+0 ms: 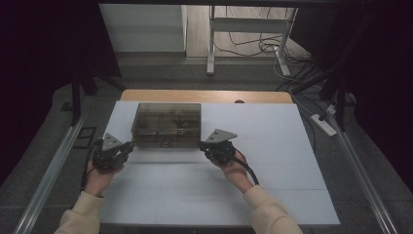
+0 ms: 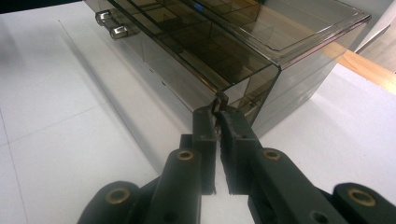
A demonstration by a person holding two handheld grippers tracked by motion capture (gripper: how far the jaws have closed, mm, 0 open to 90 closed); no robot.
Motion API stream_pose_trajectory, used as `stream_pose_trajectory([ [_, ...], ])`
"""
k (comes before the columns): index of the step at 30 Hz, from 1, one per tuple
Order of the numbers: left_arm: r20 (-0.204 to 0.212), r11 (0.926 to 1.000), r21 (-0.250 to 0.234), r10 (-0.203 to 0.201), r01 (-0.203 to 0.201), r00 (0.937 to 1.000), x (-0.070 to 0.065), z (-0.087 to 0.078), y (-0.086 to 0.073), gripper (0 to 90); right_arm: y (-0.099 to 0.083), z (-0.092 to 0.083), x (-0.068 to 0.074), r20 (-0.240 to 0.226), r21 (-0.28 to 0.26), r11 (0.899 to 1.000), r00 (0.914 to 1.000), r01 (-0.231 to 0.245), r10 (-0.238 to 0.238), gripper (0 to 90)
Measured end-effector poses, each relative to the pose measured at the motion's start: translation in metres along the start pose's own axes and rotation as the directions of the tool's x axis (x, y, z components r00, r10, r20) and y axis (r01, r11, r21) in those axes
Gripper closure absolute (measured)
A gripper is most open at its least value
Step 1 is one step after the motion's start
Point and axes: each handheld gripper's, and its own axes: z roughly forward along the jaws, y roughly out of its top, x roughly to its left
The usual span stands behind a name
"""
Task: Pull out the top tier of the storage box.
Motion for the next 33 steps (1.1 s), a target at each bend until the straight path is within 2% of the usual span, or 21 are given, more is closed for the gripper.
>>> stream_pose_trajectory([
  [33,0.004,1.0,0.0,0.009,-0.009,0.9999,-0.0035,-0.0062,-0.005,78.8,-0.0029,-0.005,0.006,-0.007,-0.001,1.0,0.9999,0.008,-0.008,84.3],
])
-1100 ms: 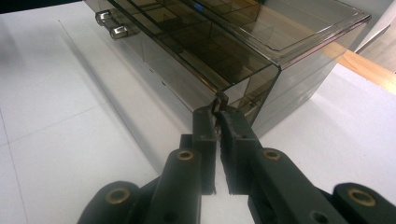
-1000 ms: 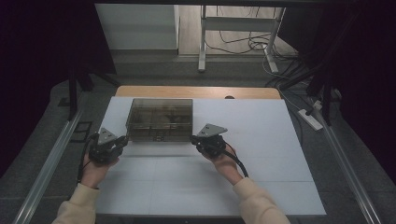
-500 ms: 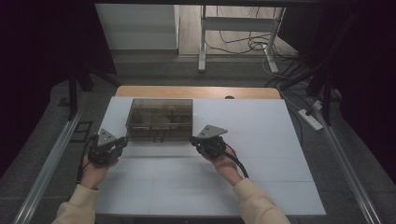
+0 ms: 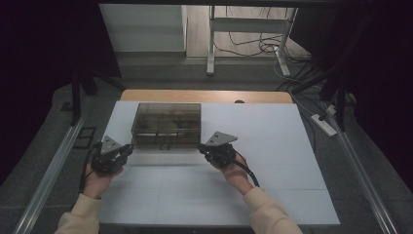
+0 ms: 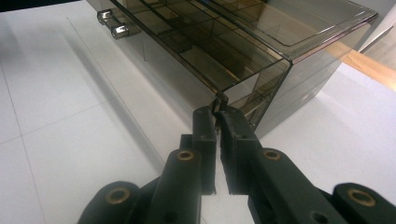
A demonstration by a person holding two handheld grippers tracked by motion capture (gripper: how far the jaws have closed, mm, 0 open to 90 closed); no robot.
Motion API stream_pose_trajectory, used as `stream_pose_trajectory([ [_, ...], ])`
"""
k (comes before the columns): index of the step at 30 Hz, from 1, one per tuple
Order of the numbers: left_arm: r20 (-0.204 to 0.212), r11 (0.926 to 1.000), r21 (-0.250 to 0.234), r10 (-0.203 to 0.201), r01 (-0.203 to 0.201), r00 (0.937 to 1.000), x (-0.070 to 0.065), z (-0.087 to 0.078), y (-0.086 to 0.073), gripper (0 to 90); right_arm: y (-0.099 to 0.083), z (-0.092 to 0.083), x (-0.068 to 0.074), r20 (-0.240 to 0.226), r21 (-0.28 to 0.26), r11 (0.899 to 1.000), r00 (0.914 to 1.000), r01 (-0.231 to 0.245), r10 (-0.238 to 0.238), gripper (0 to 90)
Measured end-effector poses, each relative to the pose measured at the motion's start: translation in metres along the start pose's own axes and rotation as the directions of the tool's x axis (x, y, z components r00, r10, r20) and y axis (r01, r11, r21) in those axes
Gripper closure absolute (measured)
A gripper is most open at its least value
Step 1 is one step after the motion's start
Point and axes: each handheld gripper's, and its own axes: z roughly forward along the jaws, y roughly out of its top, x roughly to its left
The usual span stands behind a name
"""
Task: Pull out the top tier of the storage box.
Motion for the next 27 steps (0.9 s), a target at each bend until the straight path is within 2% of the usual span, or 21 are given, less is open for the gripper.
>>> stream_pose_trajectory([
  [27,0.0,1.0,0.0,0.009,-0.009,1.0,-0.0019,-0.0038,-0.0031,79.0,-0.0012,-0.003,0.0038,-0.007,0.0,1.0,1.0,0.003,-0.003,84.4],
])
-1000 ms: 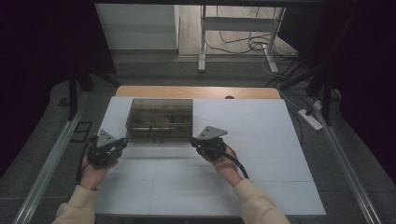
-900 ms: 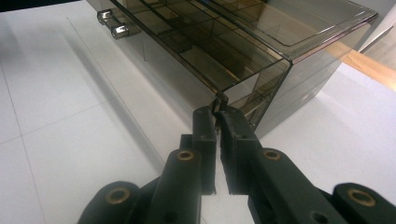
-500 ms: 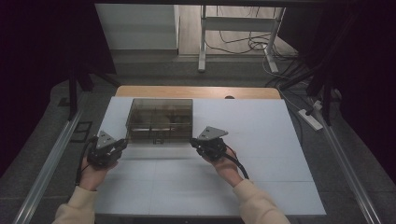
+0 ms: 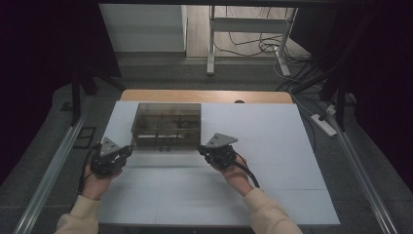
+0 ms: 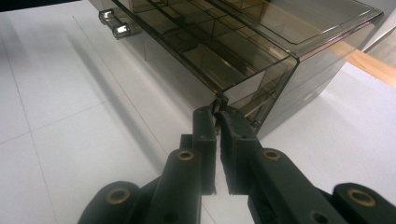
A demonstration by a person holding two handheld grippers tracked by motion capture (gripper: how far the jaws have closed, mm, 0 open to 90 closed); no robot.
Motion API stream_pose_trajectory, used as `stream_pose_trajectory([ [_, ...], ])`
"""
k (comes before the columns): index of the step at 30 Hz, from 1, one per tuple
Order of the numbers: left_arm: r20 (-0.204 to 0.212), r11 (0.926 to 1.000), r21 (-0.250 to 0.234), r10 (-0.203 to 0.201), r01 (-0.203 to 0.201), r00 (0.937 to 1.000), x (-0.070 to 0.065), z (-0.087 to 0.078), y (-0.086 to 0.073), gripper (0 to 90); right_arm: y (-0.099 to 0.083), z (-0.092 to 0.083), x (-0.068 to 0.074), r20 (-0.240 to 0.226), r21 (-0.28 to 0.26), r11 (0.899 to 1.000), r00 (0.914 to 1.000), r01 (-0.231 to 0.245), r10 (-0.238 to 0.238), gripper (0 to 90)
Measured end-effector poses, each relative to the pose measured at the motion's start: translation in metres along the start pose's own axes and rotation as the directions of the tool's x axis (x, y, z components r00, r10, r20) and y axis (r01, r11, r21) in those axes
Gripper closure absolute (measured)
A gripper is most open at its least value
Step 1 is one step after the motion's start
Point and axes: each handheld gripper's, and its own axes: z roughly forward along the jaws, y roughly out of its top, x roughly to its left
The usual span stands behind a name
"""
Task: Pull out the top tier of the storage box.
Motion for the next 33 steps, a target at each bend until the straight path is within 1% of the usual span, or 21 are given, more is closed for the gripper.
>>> stream_pose_trajectory([
  [33,0.003,1.0,-0.001,0.005,-0.005,1.0,-0.0035,-0.0066,-0.0058,79.1,-0.0019,-0.0054,0.0073,-0.015,0.005,1.0,0.9998,0.009,-0.009,84.5],
])
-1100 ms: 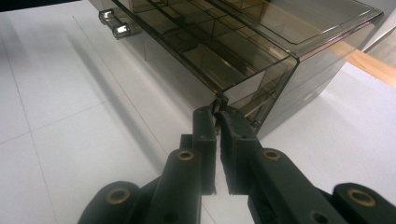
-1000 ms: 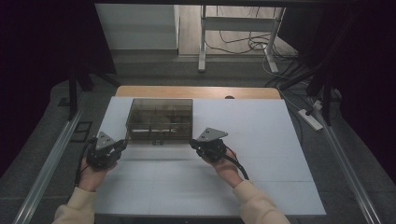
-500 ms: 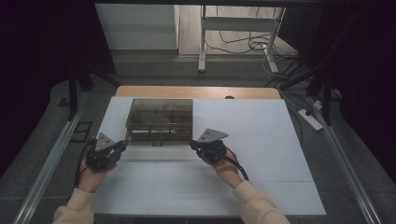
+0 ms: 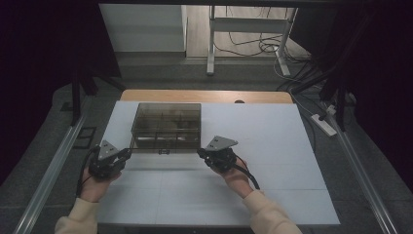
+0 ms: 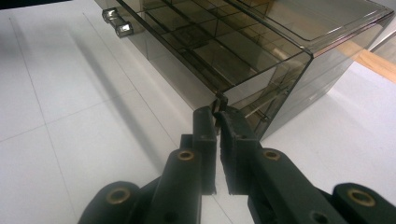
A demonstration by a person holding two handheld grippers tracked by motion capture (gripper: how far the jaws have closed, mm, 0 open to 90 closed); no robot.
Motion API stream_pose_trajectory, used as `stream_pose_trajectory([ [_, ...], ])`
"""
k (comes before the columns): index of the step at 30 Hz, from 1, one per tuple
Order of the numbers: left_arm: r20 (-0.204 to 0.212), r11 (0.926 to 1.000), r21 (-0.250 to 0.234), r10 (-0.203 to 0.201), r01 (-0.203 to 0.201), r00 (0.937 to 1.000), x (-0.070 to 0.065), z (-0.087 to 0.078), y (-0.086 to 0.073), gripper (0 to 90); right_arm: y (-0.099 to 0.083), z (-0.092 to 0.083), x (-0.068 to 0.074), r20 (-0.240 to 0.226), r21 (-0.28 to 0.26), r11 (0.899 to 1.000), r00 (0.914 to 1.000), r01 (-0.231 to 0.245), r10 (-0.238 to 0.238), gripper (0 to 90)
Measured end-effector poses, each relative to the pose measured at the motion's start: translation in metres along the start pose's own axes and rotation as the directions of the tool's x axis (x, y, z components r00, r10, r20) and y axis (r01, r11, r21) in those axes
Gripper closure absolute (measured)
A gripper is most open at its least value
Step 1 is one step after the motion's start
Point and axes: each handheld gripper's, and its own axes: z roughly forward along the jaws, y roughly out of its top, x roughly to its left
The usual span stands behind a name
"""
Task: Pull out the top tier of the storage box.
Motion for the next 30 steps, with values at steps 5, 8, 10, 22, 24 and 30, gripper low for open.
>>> stream_pose_trajectory([
  [5,0.001,1.0,0.0,0.004,-0.004,1.0,-0.0008,-0.0016,-0.0009,79.1,-0.0007,-0.0011,0.0011,-0.002,0.0,1.0,1.0,0.002,-0.002,84.6],
  [8,0.0,1.0,0.001,0.005,-0.005,1.0,-0.0015,-0.0025,-0.0014,79.1,-0.0011,-0.0019,0.002,-0.003,0.0,1.0,1.0,0.003,-0.003,84.6],
  [10,0.001,1.0,0.0,0.005,-0.005,1.0,-0.0017,-0.0029,-0.0018,79.1,-0.0012,-0.0024,0.0024,-0.004,0.0,1.0,1.0,0.004,-0.004,84.6],
  [22,0.002,1.0,0.003,0.008,-0.008,1.0,-0.0032,-0.0052,-0.0041,79.1,-0.002,-0.0041,0.0051,-0.008,0.001,1.0,0.9999,0.007,-0.007,84.6],
  [24,0.002,1.0,0.003,0.007,-0.007,1.0,-0.0035,-0.0055,-0.0044,79.1,-0.0022,-0.0043,0.0054,-0.007,0.001,1.0,0.9999,0.01,-0.01,84.6],
  [30,0.003,1.0,0.004,0.008,-0.008,1.0,-0.0042,-0.0068,-0.0052,79.1,-0.0027,-0.0054,0.0066,-0.012,0.003,1.0,0.9999,0.011,-0.011,84.7],
])
